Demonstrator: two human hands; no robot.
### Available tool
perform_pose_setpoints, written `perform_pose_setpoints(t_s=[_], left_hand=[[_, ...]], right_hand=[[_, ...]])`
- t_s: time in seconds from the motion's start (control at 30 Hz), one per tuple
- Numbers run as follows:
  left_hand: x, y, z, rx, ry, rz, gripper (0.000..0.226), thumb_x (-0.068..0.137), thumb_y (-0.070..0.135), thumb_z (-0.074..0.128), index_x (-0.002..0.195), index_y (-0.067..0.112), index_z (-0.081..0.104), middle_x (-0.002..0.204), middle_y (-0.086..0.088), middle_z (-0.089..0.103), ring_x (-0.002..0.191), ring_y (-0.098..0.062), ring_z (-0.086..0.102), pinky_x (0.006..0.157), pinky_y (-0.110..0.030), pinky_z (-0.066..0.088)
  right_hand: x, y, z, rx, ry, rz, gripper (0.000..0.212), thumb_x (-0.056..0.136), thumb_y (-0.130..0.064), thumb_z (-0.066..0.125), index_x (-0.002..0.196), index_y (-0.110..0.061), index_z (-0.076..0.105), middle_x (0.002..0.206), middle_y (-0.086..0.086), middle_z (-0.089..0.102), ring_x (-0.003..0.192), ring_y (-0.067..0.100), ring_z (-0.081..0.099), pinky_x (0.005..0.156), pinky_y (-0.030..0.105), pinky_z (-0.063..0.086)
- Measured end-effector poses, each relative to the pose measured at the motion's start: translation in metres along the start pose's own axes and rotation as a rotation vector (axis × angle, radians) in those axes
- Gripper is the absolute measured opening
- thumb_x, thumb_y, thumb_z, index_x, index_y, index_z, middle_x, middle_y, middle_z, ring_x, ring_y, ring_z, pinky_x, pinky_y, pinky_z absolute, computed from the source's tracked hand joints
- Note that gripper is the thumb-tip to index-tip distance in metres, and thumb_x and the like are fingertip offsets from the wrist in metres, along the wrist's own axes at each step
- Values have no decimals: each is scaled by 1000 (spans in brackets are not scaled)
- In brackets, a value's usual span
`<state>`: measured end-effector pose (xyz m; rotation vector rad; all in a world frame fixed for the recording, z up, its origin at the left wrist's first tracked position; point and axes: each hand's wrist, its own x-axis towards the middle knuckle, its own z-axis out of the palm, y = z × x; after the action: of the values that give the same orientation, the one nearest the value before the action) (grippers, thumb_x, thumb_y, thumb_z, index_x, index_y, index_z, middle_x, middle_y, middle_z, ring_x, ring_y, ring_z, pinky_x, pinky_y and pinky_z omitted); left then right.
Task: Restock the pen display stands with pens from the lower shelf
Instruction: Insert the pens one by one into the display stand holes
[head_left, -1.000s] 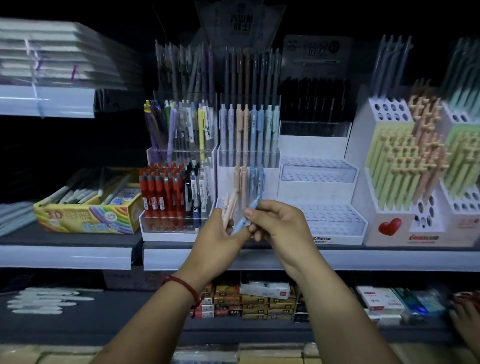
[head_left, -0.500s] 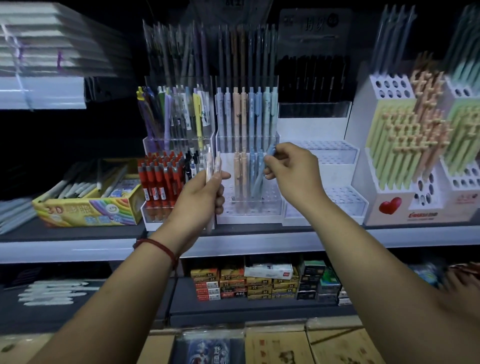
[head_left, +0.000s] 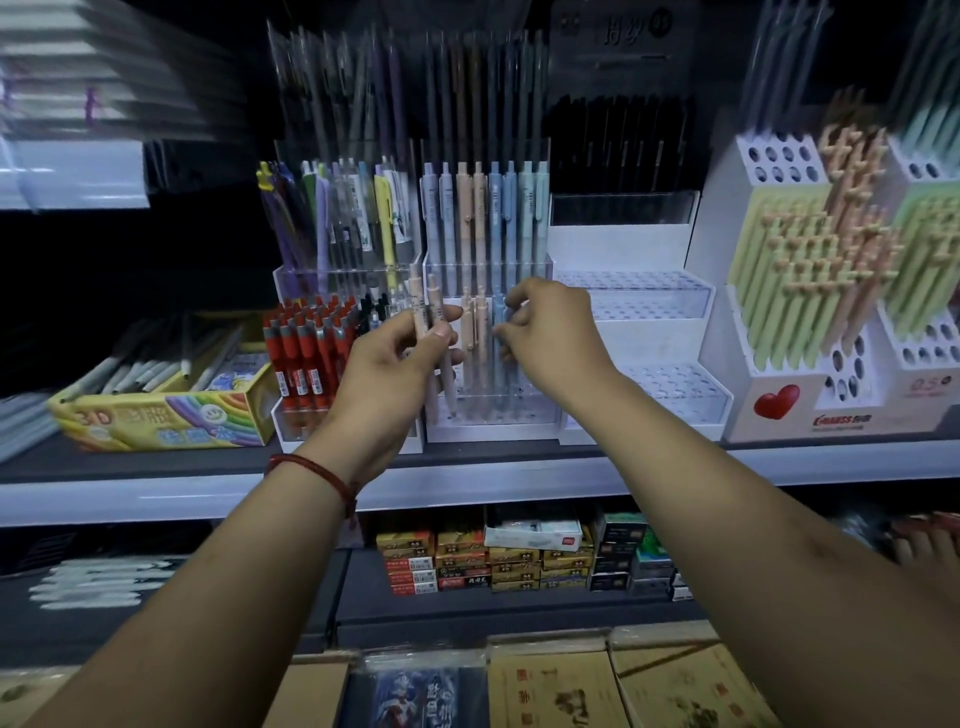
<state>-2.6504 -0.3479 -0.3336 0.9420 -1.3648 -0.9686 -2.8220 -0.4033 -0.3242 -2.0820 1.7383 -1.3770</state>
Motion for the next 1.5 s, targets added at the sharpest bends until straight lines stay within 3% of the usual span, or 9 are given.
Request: perform_pose_setpoints(t_s=[0.33, 0.5, 0.67, 0.93, 1.13, 1.27, 1.33, 1.43, 1.5], left_hand=[[-7, 2, -1, -30, 5, -19, 18, 107, 20, 54, 113, 22, 70, 114, -8, 70, 105, -22, 72, 92, -32, 61], [-7, -4, -3, -44, -5, -63, 21, 109, 17, 49, 107, 11, 69, 118, -12, 72, 100, -19, 76, 99, -38, 58], [-7, -7, 1, -38, -69, -102, 27, 110, 17, 47, 120, 2, 66, 110, -21, 75, 98, -30, 76, 85, -30, 63], [-6, -3, 6, 54, -178, -51, 25, 109, 14, 47, 108, 16, 72, 98, -8, 80, 96, -21, 76, 89, -33, 62], [-7, 12, 6, 304, -241, 48, 29, 111, 24, 43, 97, 25, 69, 94, 7, 71, 95, -4, 70, 85, -14, 52], [2, 18, 8, 572, -202, 192, 35, 109, 30, 47, 75, 25, 51, 82, 2, 42, 101, -20, 59, 84, -36, 46], [10, 17, 5, 601, -171, 208, 34, 107, 33, 52, 81, 13, 62, 85, -2, 56, 90, -23, 64, 75, -39, 49], [16, 14, 4, 588, -44, 181, 31, 100, 32, 67, 95, 2, 73, 113, -7, 74, 90, -25, 72, 86, -47, 60], [16, 15, 4, 631, 58, 220, 26, 92, 28, 78, 95, 3, 75, 100, -11, 77, 85, -25, 73, 86, -43, 60]], right_hand=[[2, 5, 14, -71, 18, 167, 36, 86, -18, 75, 60, -9, 53, 71, 18, 65, 61, 33, 70, 68, 42, 63], [-14, 3, 4, -24, -36, 156, 30, 92, -32, 71, 75, -11, 59, 74, 14, 68, 64, 28, 69, 70, 39, 61], [-38, -30, -24, 487, -162, 51, 20, 90, -26, 77, 106, -15, 76, 90, -3, 68, 62, 1, 59, 60, 17, 45], [-36, -32, -27, 614, -249, 128, 22, 87, -7, 79, 107, -1, 74, 83, 4, 67, 57, 13, 58, 49, 19, 44], [-32, -33, -37, 643, -69, 103, 4, 94, -10, 72, 90, -9, 70, 77, 5, 69, 60, 17, 65, 50, 26, 47], [-27, -29, -41, 641, 117, 113, 9, 96, -9, 68, 89, -9, 64, 75, 5, 66, 61, 20, 68, 52, 27, 52], [-26, -25, -36, 604, 139, 109, 8, 96, -10, 69, 90, -8, 64, 75, 7, 67, 59, 18, 69, 54, 26, 54], [-29, -19, -28, 554, 149, 106, 9, 97, -10, 68, 92, -4, 64, 78, 12, 69, 60, 17, 71, 58, 28, 59], [-29, -16, -25, 553, 160, 107, 9, 97, -10, 67, 93, -2, 64, 79, 12, 69, 63, 21, 72, 60, 29, 61]])
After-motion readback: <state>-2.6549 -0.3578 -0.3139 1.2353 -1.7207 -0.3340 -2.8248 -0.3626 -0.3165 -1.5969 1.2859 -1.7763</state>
